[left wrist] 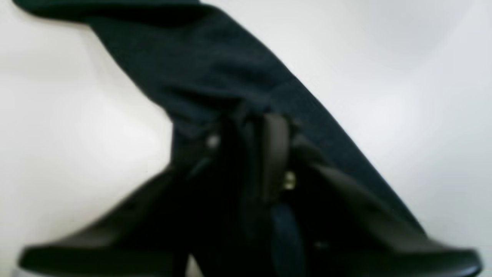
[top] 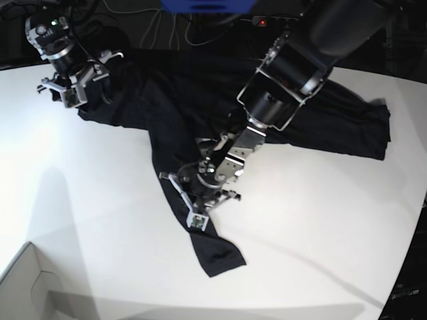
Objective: Layout the t-shirt on the table in an organized manner, then fold the t-shirt properly
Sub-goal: 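Grasp the hanging sleeve with the left gripper and fold it over the body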
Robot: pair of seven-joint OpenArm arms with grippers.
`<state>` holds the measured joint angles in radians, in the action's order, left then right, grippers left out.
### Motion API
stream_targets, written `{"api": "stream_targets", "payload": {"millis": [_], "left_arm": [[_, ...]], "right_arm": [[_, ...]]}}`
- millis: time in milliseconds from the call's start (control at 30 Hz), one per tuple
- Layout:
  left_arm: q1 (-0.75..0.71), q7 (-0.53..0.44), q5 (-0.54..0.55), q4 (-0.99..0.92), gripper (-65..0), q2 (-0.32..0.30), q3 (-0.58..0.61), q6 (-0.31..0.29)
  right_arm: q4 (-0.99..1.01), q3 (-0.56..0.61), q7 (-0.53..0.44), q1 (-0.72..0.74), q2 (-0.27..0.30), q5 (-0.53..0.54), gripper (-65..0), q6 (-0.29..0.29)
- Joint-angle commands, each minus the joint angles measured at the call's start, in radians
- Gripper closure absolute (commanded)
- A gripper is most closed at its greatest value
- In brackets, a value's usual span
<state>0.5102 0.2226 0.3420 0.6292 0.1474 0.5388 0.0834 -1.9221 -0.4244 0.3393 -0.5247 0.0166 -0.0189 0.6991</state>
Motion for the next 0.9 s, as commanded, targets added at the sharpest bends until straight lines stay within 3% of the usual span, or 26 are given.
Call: {"api": "stream_targets", "payload": {"millis": [0,67,133,400,600,767,867], "left_arm": [[0.008,0.047,0.015,0.01,-6.3,0.01,0.002,-0.004],[0.001,0.048,0.036,0.053,-0.5,0.01,0.002,-0.001],[-0.025,0.048,0.087,0.125,0.0,0.004,-0.013,-0.001],[-0.2,0.071,0.234,0.605,0.0,-0.141,-0.118,0.0],[-0.384,0.183,0.337,0.923,0.0,-0.239,-0.299,0.0],[-0.611,0.186,0.424,1.122,0.0,-0.346,-0.444,-0.006],[-0.721,0.186,0.461,1.204,0.0,-0.375,-0.523,-0.009]], "right_arm": [[-0.017,-0.001,-0.027,0.001,0.007,0.02,-34.8,-0.001],[-0.017,0.0,-0.027,0.001,0.007,0.02,-34.8,-0.001],[-0.015,0.0,-0.027,0.002,0.007,0.02,-34.8,-0.001],[-0.015,0.0,-0.027,0.002,0.013,0.02,-34.8,-0.001],[-0.015,0.002,-0.027,0.004,0.013,0.02,-34.8,-0.001],[-0.014,0.042,-0.027,0.008,0.032,0.02,-34.8,-0.001],[0.002,0.068,-0.027,0.008,0.032,0.02,-34.8,-0.001]]}}
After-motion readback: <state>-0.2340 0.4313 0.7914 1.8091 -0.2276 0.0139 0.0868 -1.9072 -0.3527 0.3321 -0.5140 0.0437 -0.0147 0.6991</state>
